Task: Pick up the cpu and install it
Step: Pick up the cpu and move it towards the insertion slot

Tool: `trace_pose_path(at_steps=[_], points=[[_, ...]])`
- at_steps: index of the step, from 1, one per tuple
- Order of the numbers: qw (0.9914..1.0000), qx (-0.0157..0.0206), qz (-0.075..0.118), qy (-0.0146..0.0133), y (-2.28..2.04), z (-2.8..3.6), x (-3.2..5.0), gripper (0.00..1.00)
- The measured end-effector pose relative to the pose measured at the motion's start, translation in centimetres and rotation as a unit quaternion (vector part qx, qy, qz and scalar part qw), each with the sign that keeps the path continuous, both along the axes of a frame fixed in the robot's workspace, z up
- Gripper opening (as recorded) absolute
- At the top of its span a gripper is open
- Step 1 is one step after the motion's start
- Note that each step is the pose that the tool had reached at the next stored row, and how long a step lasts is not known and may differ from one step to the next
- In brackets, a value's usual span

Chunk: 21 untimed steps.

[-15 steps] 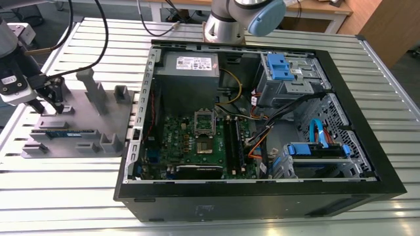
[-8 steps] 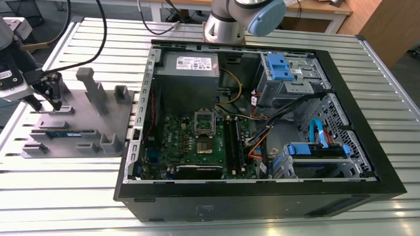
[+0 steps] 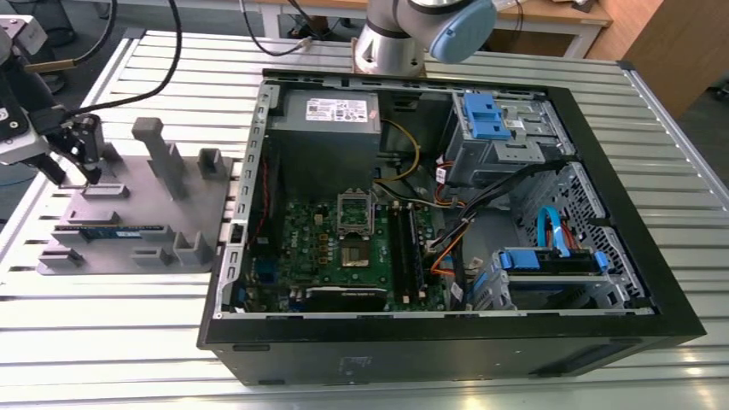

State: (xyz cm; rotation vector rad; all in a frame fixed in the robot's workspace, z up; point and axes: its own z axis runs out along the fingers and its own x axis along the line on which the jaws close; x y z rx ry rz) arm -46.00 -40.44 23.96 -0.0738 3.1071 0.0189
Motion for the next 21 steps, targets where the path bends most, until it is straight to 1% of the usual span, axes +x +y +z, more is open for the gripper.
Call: trace_pose_path(at_steps=[4, 5, 14, 17, 21], points=[[1.0, 0.0, 0.0, 0.0, 0.0, 0.93, 0.0, 0.47], [1.0, 0.0, 0.0, 0.0, 0.0, 1.06, 0.0, 0.47], [1.0, 0.0, 0.0, 0.0, 0.0, 1.09, 0.0, 0.47], [1.0, -0.0001, 0.0, 0.0001, 0.0, 1.29, 0.0, 0.47], [1.0, 0.0002, 0.0, 0.0, 0.0, 2.27, 0.0, 0.47]])
